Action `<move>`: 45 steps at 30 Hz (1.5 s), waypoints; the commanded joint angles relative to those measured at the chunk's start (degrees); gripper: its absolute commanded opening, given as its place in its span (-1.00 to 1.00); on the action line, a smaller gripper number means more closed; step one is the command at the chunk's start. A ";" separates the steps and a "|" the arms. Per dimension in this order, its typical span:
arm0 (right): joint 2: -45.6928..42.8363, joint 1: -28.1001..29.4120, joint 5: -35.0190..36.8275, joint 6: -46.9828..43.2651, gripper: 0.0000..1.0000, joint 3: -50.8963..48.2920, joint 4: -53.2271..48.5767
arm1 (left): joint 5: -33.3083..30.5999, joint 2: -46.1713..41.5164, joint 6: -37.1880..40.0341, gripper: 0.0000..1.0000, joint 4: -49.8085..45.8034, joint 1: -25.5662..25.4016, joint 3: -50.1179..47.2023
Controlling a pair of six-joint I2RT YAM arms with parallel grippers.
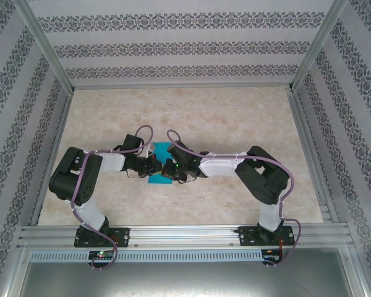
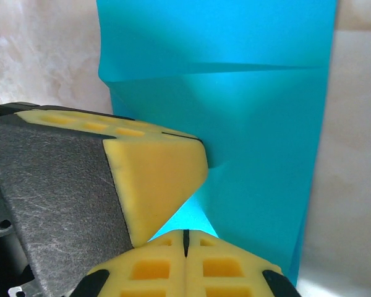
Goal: Fold a paper plane with a square sheet of paper (pick it up from the middle)
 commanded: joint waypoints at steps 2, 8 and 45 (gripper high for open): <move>0.53 0.50 1.96 1.24 -1.00 0.17 0.82 | -8.43 5.12 1.21 -1.00 -5.69 -0.69 -4.58; 1.53 0.45 2.15 2.08 -1.00 0.42 0.45 | -7.69 5.48 1.04 -1.00 -4.46 -0.68 -5.42; -11.56 1.17 5.99 -7.39 -1.00 -3.70 -7.78 | -5.16 5.36 -1.60 -1.00 -2.18 0.54 -5.66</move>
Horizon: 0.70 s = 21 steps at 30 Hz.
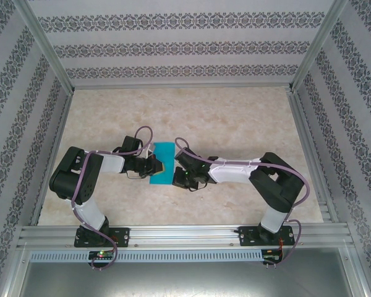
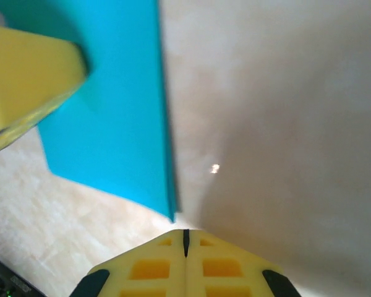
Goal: Fold a paper plane with a square sheet of paper (pick it up from the middle)
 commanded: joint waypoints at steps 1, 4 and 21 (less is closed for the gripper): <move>-2.08 0.48 3.68 -5.21 -1.00 4.85 0.50 | -8.15 4.36 0.00 -1.00 -8.35 -0.12 -3.05; 1.17 0.48 2.50 -3.96 -1.00 6.21 3.05 | -7.92 4.38 0.38 -1.00 -8.99 -0.17 -2.32; 9.79 -0.09 0.02 -2.19 -1.00 5.61 2.69 | -6.44 3.62 0.78 -1.00 -7.56 -0.18 -2.44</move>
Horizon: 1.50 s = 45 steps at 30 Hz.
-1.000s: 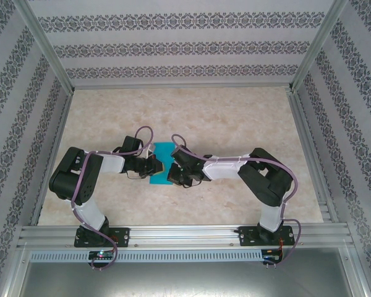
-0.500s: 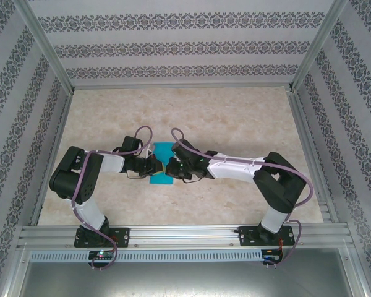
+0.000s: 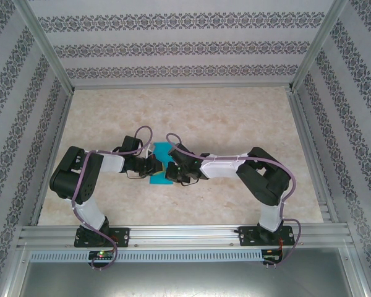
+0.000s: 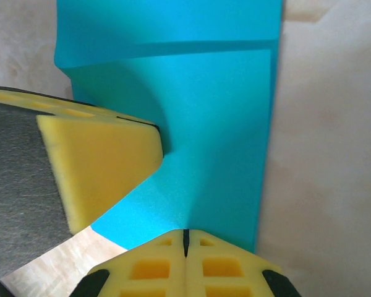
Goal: Fold a paper plane with a square sheet of paper (pick it up from the middle)
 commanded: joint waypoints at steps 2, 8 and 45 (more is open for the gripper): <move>1.92 -0.02 -1.63 0.00 -1.00 -0.76 -2.48 | -7.08 3.14 0.93 -1.00 -7.13 -0.27 -2.96; 1.97 -0.49 -2.14 -0.25 -1.00 -2.17 -7.12 | -10.87 0.51 0.64 -0.92 -5.34 0.02 -2.18; 1.08 -1.65 -5.71 -4.58 -0.97 6.31 -4.97 | -2.65 -4.29 -1.33 -0.52 3.93 10.87 -2.23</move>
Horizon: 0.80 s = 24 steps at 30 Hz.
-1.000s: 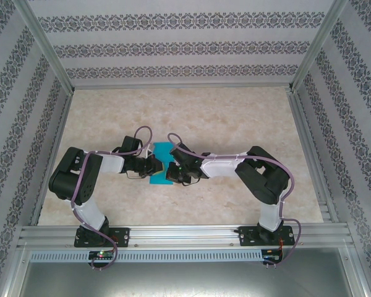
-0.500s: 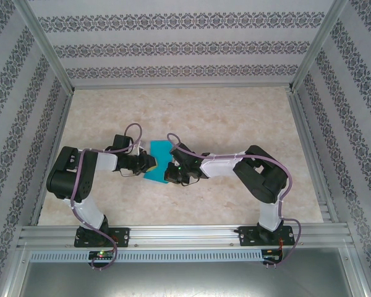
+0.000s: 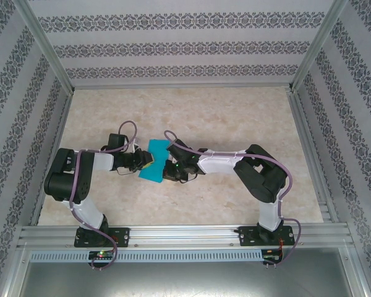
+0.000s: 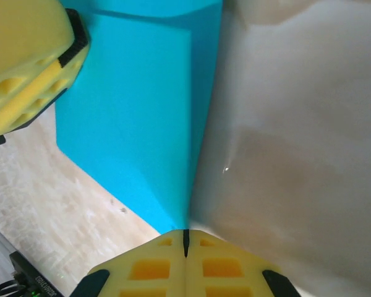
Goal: Fold a paper plane with a square sheet of paper (pick it up from the middle)
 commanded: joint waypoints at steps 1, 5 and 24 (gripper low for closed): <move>-1.34 -0.49 1.22 -1.70 -0.96 1.24 -0.26 | -2.66 -2.70 -0.09 -0.51 0.50 0.92 -1.17; -1.30 -0.91 0.64 -1.88 -0.89 1.34 1.34 | -3.12 -4.02 -0.35 -0.44 -0.06 0.82 -1.46; -4.69 0.05 2.42 -2.10 -0.78 -3.52 9.97 | -3.25 -7.43 -2.09 -0.44 0.13 0.20 -2.62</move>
